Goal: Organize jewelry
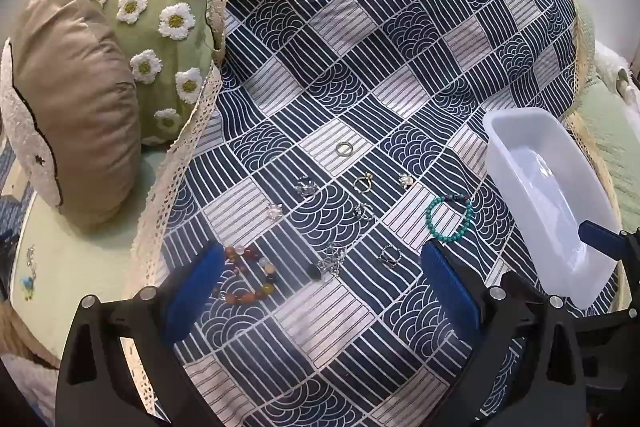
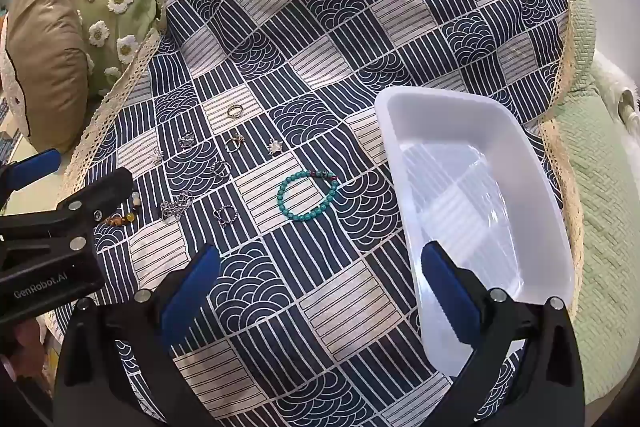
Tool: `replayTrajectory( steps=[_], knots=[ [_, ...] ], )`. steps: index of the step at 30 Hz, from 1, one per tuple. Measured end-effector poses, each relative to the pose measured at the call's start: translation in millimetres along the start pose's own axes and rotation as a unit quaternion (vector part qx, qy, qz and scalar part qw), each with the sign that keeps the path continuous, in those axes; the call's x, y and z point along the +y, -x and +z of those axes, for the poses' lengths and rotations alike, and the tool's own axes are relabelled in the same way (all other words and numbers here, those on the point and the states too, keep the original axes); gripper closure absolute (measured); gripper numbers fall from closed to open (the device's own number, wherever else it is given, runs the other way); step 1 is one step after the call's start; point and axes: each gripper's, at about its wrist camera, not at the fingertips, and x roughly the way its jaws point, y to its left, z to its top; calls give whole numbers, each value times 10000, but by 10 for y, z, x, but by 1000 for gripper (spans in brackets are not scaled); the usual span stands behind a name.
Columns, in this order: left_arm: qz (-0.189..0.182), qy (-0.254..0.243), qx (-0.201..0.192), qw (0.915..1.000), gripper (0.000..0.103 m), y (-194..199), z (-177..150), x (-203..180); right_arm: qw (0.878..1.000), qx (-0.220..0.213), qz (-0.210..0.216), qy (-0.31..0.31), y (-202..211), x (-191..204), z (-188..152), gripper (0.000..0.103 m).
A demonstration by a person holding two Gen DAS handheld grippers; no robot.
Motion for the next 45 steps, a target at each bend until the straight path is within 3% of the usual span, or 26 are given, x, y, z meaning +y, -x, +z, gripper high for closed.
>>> replayTrajectory(
  steps=[14, 45],
  knots=[
    [-35, 43, 39, 10000, 9, -14, -8, 60, 9999, 56, 96, 46, -57, 40, 7, 4],
    [35, 9, 70, 10000, 9, -47, -22, 34, 9999, 52, -153, 56, -60, 29, 8, 4]
  ],
)
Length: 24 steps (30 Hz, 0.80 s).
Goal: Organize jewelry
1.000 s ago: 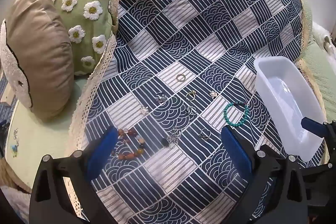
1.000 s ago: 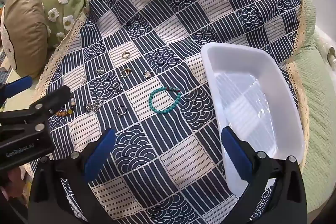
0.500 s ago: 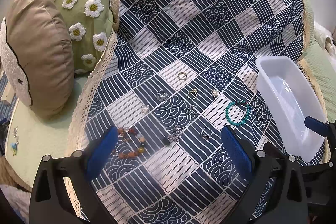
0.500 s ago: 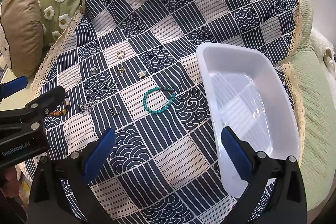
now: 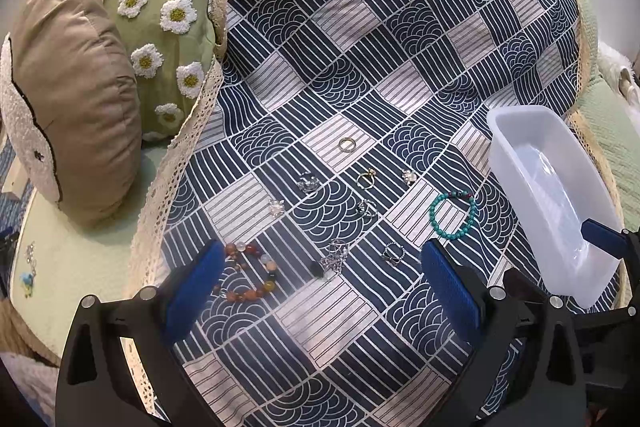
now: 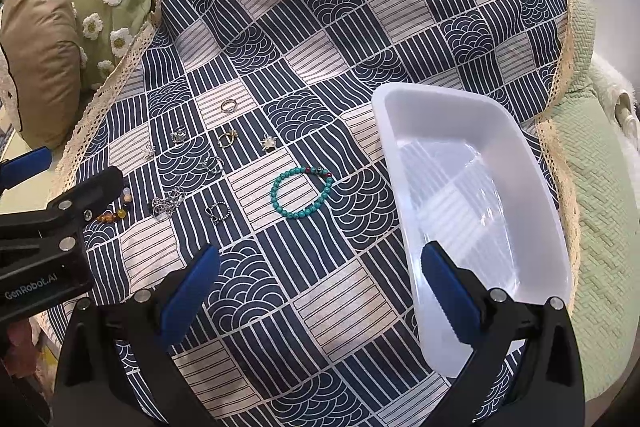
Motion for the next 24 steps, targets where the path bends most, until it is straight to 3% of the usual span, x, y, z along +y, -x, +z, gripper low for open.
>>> replayTrajectory(
  steps=[24],
  knots=[
    [4, -27, -16, 10000, 9, 14, -4, -1, 10000, -13, -63, 43, 10, 23, 0, 4]
  ],
)
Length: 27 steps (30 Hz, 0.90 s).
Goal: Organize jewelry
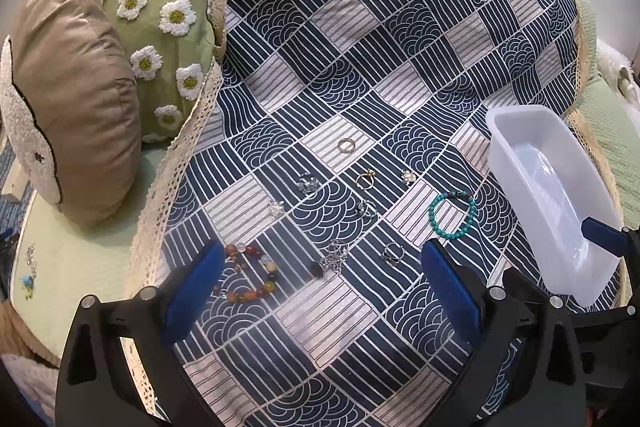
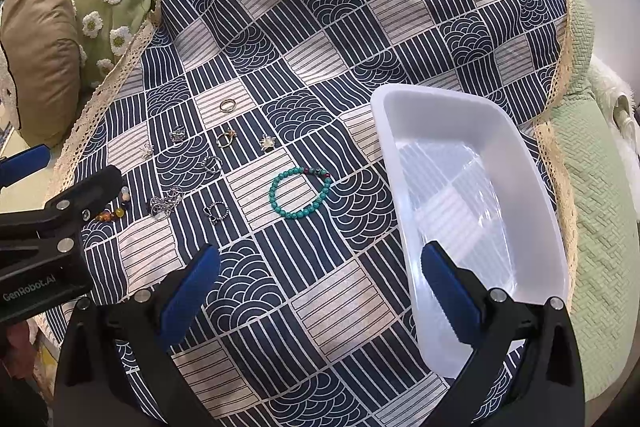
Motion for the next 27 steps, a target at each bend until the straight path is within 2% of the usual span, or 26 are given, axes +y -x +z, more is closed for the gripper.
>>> replayTrajectory(
  steps=[27],
  knots=[
    [50, 14, 3, 10000, 9, -10, -6, 36, 10000, 10, 30, -26, -5, -2, 5, 4]
  ],
)
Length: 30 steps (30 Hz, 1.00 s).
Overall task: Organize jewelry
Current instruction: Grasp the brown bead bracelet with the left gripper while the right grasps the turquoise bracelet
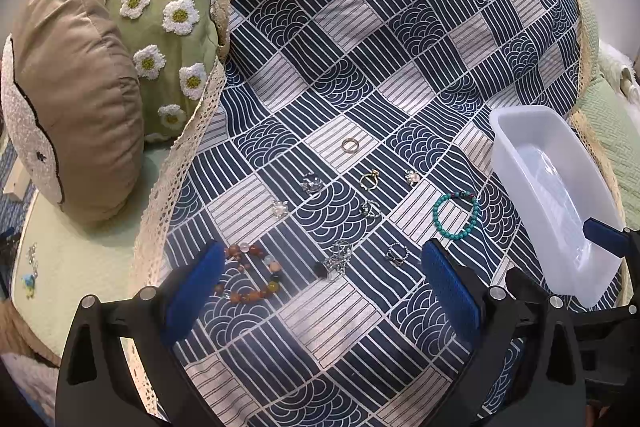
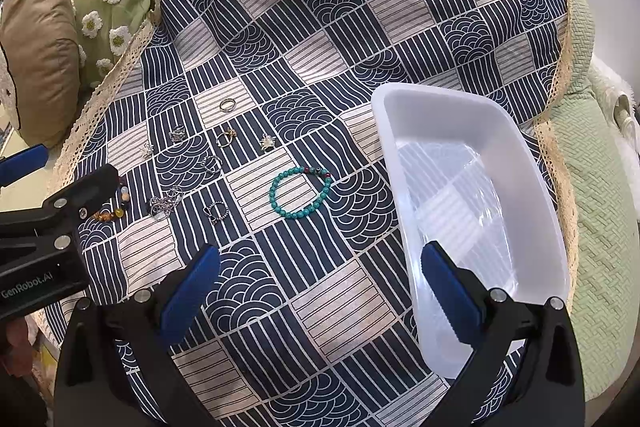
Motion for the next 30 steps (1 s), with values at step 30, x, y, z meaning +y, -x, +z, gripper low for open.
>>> replayTrajectory(
  steps=[30],
  knots=[
    [911, 999, 1514, 9792, 35, -1049, -401, 1187, 9966, 103, 772, -261, -161, 212, 71, 4]
  ],
)
